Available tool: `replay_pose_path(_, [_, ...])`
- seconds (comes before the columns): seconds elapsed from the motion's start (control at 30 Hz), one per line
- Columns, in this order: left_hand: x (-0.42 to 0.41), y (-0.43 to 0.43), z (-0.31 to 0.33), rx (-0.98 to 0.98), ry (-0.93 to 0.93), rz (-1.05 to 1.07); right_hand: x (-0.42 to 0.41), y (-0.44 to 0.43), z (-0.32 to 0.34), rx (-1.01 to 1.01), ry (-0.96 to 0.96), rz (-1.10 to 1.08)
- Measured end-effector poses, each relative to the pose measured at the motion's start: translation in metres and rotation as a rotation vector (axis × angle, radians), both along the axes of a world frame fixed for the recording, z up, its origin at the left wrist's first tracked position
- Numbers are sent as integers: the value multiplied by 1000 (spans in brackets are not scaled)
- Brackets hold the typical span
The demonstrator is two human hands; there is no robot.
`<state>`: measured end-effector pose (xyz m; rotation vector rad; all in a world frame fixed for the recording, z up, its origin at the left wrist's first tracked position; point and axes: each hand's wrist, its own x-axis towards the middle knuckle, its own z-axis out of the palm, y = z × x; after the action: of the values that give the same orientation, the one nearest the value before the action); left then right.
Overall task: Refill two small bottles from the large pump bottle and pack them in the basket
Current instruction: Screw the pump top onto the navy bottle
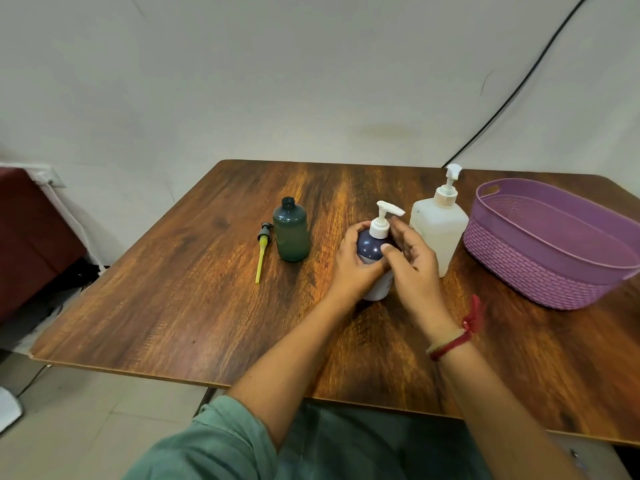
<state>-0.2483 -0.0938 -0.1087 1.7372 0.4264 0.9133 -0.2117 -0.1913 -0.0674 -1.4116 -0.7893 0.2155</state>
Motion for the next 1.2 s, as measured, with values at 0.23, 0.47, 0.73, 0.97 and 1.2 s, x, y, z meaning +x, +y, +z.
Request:
replay_pose_path(0.23, [-3, -2, 3, 1, -19, -16, 5, -8, 4, 105, 47, -99])
replay_pose_path(0.47, [-2, -4, 7, 0, -21, -11, 44, 18, 14, -276, -107, 197])
replay_pose_path(0.73, [0, -6, 4, -20, -59, 1, 36, 22, 8, -167, -152, -101])
replay_pose_path(0.97, [-1, -5, 5, -31, -80, -35, 36, 21, 8, -214, -135, -17])
replay_pose_path(1.2, [1, -4, 3, -25, -53, -29, 55, 12, 15, -295, -152, 302])
